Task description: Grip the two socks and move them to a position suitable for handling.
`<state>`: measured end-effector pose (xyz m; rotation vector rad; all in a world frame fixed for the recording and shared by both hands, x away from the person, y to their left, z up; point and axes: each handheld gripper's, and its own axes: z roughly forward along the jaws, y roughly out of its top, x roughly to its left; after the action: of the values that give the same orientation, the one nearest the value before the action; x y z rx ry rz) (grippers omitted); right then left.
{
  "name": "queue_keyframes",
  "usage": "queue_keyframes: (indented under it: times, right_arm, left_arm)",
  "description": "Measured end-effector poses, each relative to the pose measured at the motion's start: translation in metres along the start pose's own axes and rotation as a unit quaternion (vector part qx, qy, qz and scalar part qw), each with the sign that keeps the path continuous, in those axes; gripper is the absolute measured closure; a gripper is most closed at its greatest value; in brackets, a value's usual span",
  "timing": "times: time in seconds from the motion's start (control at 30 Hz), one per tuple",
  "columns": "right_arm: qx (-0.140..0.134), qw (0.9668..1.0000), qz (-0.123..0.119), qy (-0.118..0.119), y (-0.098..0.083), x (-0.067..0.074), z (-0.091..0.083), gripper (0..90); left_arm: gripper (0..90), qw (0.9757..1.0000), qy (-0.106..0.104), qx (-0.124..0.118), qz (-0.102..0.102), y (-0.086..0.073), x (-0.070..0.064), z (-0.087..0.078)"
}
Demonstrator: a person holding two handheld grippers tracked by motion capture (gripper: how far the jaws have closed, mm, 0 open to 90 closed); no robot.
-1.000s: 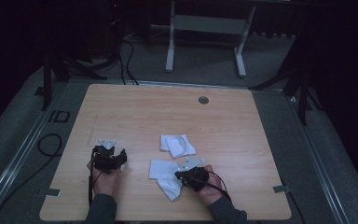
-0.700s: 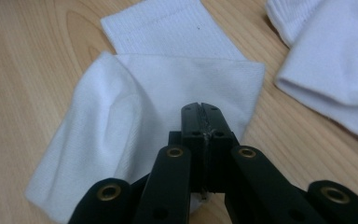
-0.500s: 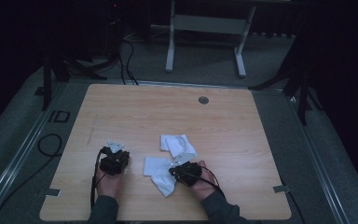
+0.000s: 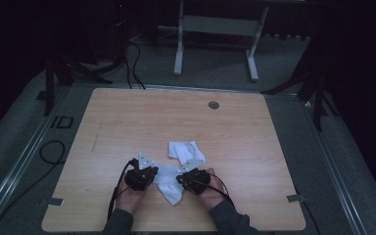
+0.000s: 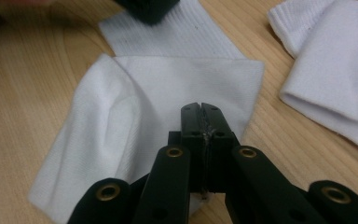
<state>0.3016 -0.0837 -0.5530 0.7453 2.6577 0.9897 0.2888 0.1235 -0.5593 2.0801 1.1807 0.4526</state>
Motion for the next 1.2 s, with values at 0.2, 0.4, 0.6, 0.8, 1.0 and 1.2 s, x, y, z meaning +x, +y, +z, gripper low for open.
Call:
queue_keyframes:
  times: [0.2, 0.4, 0.6, 0.8, 1.0, 1.2]
  right_arm:
    - [0.003, 1.0000, 0.000, 0.001, 0.001, 0.000, -0.003, 82.5]
    - [-0.026, 0.9992, -0.003, 0.030, 0.008, 0.007, -0.020, 70.5]
    - [-0.023, 0.9983, -0.005, 0.052, 0.012, 0.018, -0.020, 60.8]
    - [0.001, 0.9987, 0.005, 0.051, 0.008, 0.020, -0.008, 85.3]
    - [-0.042, 0.9984, 0.015, 0.035, 0.013, 0.015, -0.037, 87.4]
    - [-0.082, 0.9961, 0.032, -0.009, 0.010, -0.003, -0.077, 87.3]
  left_arm:
    - [89.8, 1.0000, 0.001, 0.003, -0.007, 0.000, -0.001, 0.002]
    - [89.8, 1.0000, -0.002, 0.000, -0.008, -0.001, 0.000, 0.002]
    - [89.8, 1.0000, 0.000, 0.000, -0.003, -0.001, -0.001, 0.002]
    - [89.8, 1.0000, -0.001, -0.002, -0.005, -0.001, 0.000, 0.002]
    - [89.8, 1.0000, -0.002, -0.002, -0.004, -0.001, 0.000, 0.002]
    - [89.8, 1.0000, 0.000, 0.000, 0.002, 0.000, -0.001, 0.002]
